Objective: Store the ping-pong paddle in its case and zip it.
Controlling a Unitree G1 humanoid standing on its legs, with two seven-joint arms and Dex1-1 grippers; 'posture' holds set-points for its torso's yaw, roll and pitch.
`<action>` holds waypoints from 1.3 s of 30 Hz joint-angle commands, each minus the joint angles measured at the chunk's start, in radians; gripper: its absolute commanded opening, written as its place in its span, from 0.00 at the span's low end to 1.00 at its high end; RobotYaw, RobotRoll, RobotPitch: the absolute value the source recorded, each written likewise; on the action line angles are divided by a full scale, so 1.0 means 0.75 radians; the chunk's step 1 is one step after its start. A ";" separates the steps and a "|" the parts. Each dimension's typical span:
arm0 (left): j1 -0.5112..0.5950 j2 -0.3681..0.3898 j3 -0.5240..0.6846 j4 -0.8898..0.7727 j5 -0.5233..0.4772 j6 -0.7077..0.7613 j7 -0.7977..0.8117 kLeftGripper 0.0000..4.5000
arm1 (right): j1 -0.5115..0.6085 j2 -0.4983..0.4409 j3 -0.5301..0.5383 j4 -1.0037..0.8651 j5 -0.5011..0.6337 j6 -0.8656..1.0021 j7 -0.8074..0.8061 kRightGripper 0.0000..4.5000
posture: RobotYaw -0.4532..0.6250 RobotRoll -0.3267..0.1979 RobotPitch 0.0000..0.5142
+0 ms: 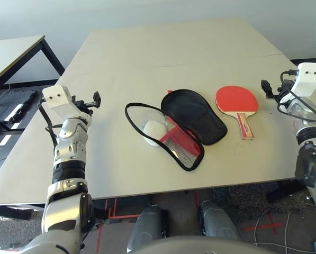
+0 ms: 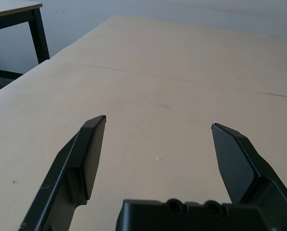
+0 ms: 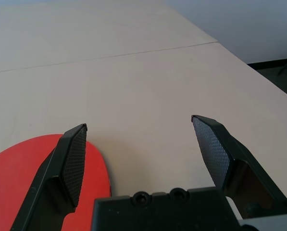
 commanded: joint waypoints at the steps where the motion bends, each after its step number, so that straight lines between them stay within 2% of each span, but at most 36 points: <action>1: -0.004 -0.010 -0.002 0.031 0.007 -0.006 0.001 1.00 | 0.015 -0.001 0.001 -0.006 0.000 -0.002 -0.002 0.99 | 0.31 0.62 0.00; 7: -0.014 -0.007 -0.001 0.022 0.007 -0.002 0.001 1.00 | 0.009 0.002 0.005 -0.004 -0.004 0.001 -0.002 0.99 | 0.31 0.62 0.00; 18: -0.075 0.022 -0.002 -0.195 -0.045 0.099 -0.037 1.00 | -0.005 0.018 -0.001 0.002 0.004 0.014 -0.005 0.99 | 0.34 0.62 0.00; 29: -0.175 0.043 -0.212 -0.580 -0.166 0.443 -0.334 1.00 | -0.033 0.020 -0.010 -0.002 0.028 0.103 -0.035 0.99 | 0.38 0.62 0.02; 32: -0.168 0.058 -0.286 -0.700 -0.209 0.552 -0.434 1.00 | -0.028 0.016 0.043 -0.019 -0.031 0.104 -0.097 0.99 | 0.38 0.62 0.03; 39: -0.110 0.137 -0.426 -0.874 -0.209 0.689 -0.607 1.00 | -0.048 0.008 0.092 -0.115 -0.035 0.254 -0.004 0.99 | 0.39 0.62 0.04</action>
